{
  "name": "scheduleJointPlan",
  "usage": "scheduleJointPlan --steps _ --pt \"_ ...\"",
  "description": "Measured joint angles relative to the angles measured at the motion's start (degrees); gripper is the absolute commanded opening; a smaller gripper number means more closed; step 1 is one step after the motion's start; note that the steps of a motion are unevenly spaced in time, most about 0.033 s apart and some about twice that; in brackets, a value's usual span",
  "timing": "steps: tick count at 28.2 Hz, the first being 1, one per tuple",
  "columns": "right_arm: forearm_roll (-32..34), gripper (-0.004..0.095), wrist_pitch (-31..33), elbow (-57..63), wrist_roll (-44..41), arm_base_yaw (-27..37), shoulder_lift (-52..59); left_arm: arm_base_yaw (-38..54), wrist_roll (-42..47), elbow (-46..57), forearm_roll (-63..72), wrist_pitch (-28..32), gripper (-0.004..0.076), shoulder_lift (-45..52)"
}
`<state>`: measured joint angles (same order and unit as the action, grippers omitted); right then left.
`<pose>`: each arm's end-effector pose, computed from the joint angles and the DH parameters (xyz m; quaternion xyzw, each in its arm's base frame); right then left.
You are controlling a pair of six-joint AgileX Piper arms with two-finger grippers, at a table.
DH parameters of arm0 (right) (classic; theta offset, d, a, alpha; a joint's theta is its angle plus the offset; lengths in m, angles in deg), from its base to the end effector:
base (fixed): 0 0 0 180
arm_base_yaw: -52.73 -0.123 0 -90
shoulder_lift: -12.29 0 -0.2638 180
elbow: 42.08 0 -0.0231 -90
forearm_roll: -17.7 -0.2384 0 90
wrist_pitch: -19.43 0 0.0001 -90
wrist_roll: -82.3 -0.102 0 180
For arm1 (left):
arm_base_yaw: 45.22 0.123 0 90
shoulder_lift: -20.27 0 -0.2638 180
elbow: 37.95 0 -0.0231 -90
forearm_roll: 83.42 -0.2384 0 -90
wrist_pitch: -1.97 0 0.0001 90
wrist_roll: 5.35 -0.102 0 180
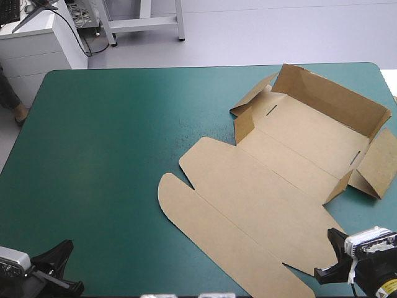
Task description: Fold the box
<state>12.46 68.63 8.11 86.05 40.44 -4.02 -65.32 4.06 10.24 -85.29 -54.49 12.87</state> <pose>0.0454 0.0171 0.2693 -0.1112 0.8385 0.0846 0.5267 0.0165 -0.0031 0.2724 0.0771 0.8256 -0.1265 0.5445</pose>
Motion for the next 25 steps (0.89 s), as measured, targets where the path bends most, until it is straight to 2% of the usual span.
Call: scheduleJointPlan --steps 6,9,12,17,19,21,25 --pt "0.00 -0.0012 0.00 0.00 0.00 0.00 0.00 0.00 0.00 0.00 0.00 -0.21 -0.0008 0.00" --pt "0.00 0.0029 0.00 0.00 0.00 0.00 0.00 0.00 0.00 0.00 0.00 -0.21 -0.0008 0.00" --pt "-0.24 0.0166 0.00 0.00 0.31 0.00 0.00 0.00 0.00 0.00 0.00 -0.21 -0.0008 0.00" --pt "-1.93 0.0600 0.00 0.00 1.97 0.00 0.00 0.00 0.00 0.00 0.00 -0.21 -0.0008 0.00" --pt "-2.21 0.0716 0.00 0.00 2.13 0.00 0.00 0.00 0.00 0.00 0.00 -0.21 -0.0008 0.00" --pt "-2.19 0.0758 0.00 0.00 2.23 0.00 0.00 0.00 0.00 0.00 0.00 -0.21 -0.0008 0.00" --pt "-2.19 0.0742 -0.61 0.28 1.14 0.00 0.00 0.00 0.00 0.00 0.00 -0.21 -0.0008 0.00"
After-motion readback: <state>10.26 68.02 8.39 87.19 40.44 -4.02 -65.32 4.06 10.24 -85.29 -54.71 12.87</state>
